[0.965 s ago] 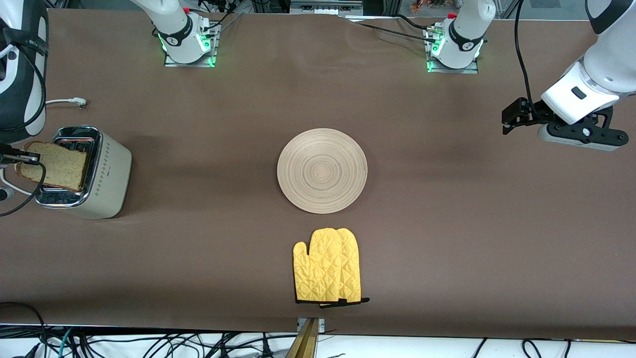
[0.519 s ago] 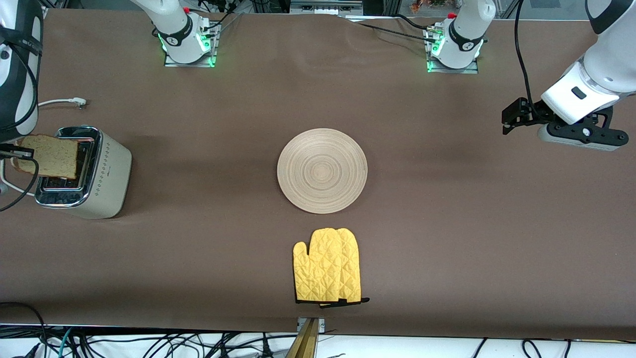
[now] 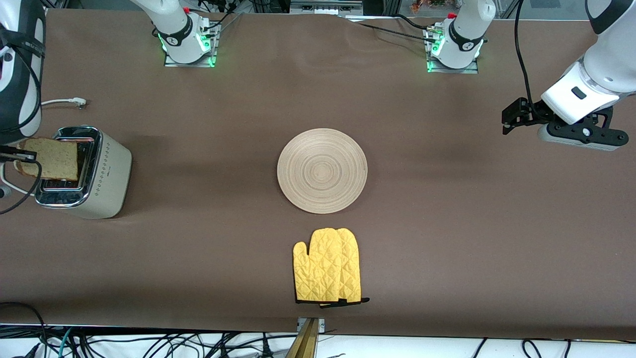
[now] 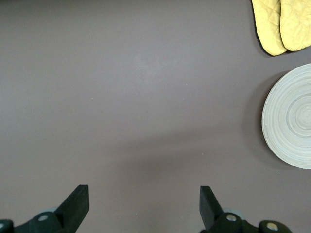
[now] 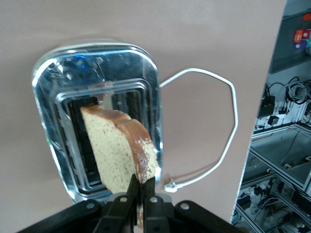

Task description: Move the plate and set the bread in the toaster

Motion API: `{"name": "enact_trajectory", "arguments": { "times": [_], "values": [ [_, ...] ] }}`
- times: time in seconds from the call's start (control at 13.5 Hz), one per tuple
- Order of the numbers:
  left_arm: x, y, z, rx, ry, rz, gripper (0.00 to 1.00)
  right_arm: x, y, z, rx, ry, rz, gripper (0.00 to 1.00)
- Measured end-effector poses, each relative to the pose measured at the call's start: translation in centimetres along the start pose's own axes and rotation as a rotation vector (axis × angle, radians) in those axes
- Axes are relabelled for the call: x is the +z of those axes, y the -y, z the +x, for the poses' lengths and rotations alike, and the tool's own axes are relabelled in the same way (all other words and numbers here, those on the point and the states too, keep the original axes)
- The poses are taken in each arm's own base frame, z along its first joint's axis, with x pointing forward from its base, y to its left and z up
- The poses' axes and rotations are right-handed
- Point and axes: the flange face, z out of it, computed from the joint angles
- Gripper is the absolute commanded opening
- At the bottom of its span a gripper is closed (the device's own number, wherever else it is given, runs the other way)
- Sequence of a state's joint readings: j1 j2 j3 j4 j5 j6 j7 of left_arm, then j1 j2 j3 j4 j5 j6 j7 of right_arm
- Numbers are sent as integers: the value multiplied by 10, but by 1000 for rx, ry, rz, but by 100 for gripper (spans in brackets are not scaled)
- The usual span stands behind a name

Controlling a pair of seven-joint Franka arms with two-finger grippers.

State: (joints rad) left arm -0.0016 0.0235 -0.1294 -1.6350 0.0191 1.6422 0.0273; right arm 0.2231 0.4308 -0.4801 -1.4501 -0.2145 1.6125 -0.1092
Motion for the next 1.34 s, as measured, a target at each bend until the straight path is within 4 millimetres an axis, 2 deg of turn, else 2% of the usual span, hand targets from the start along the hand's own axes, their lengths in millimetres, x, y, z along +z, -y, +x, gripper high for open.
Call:
{"name": "enact_trajectory", "arguments": {
  "times": [0.22, 0.59, 0.67, 0.74, 0.82, 0.89, 0.96, 1.19, 1.34],
  "values": [
    [0, 0, 0, 0, 0, 0, 100, 1, 24, 11, -1, -24, -7, 0],
    [0, 0, 0, 0, 0, 0, 100, -2, 29, 15, 1, -60, 19, 0],
    [0, 0, 0, 0, 0, 0, 100, 0, 31, 16, 1, -59, 31, 32],
    [0, 0, 0, 0, 0, 0, 100, 1, 33, 17, 1, -56, 39, 42],
    [0, 0, 0, 0, 0, 0, 100, 3, 36, 18, 0, -53, 47, 62],
    [0, 0, 0, 0, 0, 0, 100, 5, 40, 19, -3, -51, 54, 92],
    [0, 0, 0, 0, 0, 0, 100, 7, 44, 21, -5, -48, 62, 100],
    [0, 0, 0, 0, 0, 0, 100, 11, 48, 22, -8, -31, 69, 100],
    [0, 0, 0, 0, 0, 0, 100, -2, 42, 15, 0, -41, 91, 100]
  ]
}}
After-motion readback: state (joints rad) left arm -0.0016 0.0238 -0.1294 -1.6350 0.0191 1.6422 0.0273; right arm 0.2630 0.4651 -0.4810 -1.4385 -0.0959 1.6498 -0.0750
